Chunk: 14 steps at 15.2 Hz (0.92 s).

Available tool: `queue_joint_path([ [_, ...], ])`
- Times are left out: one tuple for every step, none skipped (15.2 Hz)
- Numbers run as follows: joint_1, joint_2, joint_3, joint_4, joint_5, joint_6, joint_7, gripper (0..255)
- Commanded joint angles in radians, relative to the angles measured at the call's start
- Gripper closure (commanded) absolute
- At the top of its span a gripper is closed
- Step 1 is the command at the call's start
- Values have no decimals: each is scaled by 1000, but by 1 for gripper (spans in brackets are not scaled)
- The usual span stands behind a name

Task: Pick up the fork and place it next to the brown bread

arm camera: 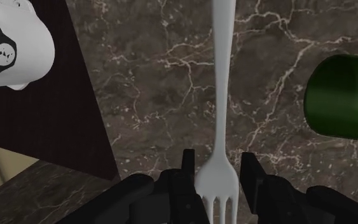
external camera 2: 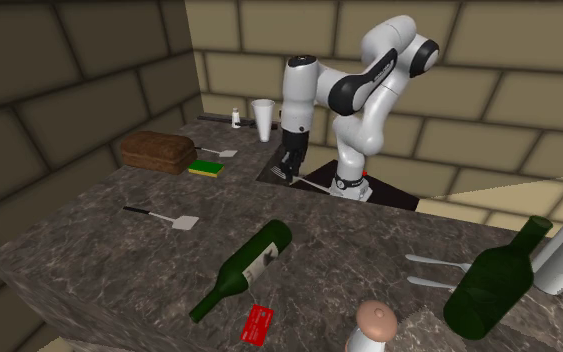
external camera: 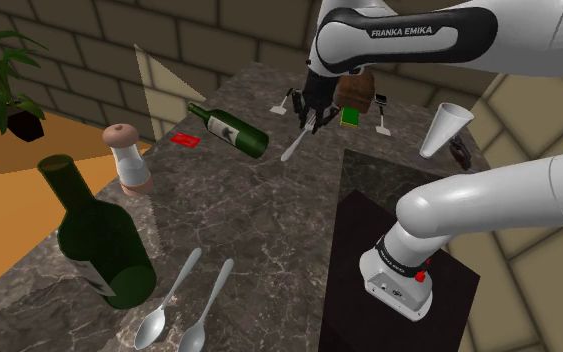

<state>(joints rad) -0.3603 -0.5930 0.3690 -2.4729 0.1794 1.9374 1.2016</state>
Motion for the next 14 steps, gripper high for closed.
queue_joint_path([
  [-1,-4,-5,22,-3,-27,-1,255],
  [-2,-6,-7,34,-4,-41,-1,255],
  [-2,-8,-9,47,-6,-55,-1,255],
  [-3,-9,-12,59,-7,-69,-1,255],
  [-4,-10,-14,71,-9,-82,-1,255],
  [-4,-11,-16,84,-10,-96,-1,255],
  [-5,-12,-18,97,-12,-109,-1,255],
  [-6,-12,-20,110,-13,-123,-1,255],
  [-6,-12,-20,111,-14,-124,-1,255],
  [-18,7,-34,121,-26,-116,-20,255],
  [-30,27,-47,133,-38,-109,-38,255],
  [-42,48,-60,146,-49,-103,-56,255],
  [-54,70,-72,160,-61,-96,-74,255],
  [-65,92,-85,175,-72,-90,-91,255],
])
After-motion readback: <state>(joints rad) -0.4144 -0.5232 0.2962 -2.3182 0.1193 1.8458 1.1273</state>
